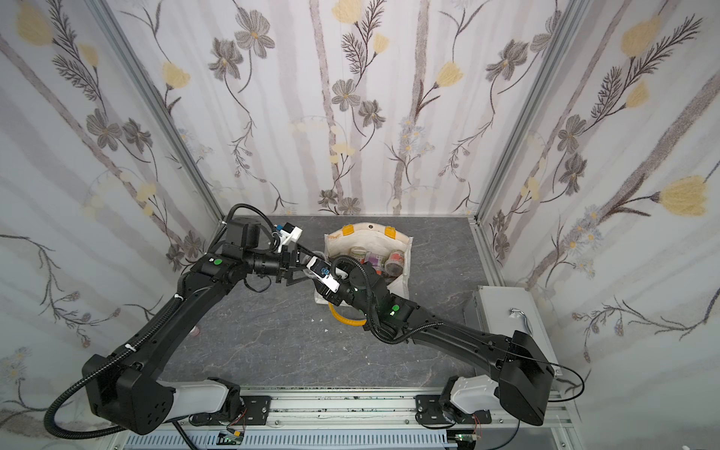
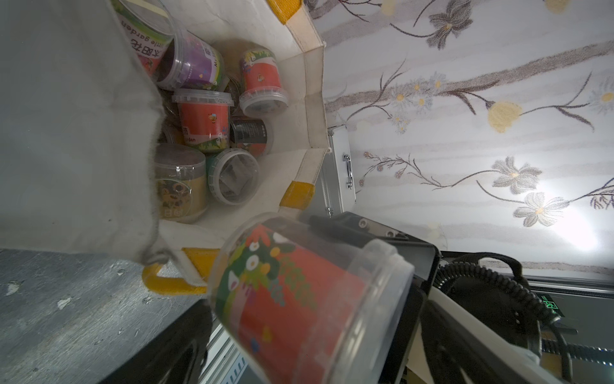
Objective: Take out the seed jars from the canvas bag
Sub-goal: Pick up the seed jar from the canvas bag, then place the seed jar at the center of the board.
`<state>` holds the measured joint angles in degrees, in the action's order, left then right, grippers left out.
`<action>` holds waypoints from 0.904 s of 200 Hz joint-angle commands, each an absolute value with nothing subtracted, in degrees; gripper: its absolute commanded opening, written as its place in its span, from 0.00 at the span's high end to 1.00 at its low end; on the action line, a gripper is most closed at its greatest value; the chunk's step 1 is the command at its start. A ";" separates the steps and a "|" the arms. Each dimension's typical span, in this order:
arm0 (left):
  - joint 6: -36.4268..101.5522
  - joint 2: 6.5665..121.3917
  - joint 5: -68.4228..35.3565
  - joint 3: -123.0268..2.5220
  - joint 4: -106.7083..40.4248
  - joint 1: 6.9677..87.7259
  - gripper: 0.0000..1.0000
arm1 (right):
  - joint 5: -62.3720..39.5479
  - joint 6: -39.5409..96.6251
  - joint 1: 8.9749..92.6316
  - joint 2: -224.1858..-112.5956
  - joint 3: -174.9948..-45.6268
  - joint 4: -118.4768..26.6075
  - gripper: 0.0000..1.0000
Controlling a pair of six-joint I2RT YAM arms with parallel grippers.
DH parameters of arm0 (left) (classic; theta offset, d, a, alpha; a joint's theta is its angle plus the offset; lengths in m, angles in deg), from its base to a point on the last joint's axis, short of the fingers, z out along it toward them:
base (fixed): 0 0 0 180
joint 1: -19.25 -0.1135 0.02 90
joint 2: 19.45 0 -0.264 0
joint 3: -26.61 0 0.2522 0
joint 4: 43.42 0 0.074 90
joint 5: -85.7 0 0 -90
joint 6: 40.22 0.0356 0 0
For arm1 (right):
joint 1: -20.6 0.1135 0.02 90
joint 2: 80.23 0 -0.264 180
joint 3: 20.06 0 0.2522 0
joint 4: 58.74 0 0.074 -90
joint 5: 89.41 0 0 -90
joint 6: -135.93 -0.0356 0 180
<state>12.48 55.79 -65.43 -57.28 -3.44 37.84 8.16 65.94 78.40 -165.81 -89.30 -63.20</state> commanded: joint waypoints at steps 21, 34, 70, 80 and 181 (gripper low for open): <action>11.84 50.46 -61.53 -56.36 -1.98 29.34 0.00 | 6.66 56.92 80.15 -166.64 -90.01 -69.04 0.45; 10.79 48.30 -60.78 -55.58 -1.84 25.06 0.00 | 5.98 54.66 81.66 -167.12 -90.80 -69.65 0.45; 12.02 46.95 -57.48 -56.48 5.19 14.46 0.00 | 4.41 50.56 87.43 -171.28 -92.59 -73.51 0.45; 12.46 47.26 -53.97 -56.29 7.68 12.24 0.00 | 3.66 50.49 88.75 -174.57 -93.00 -74.31 0.45; 19.77 48.12 -27.84 -48.86 14.29 9.54 0.00 | -4.77 54.39 91.09 -198.08 -97.53 -78.22 0.45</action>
<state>17.99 47.68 -32.84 -49.98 13.69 9.64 -1.22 52.67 90.95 -194.26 -95.16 -76.12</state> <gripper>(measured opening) 0.997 0.555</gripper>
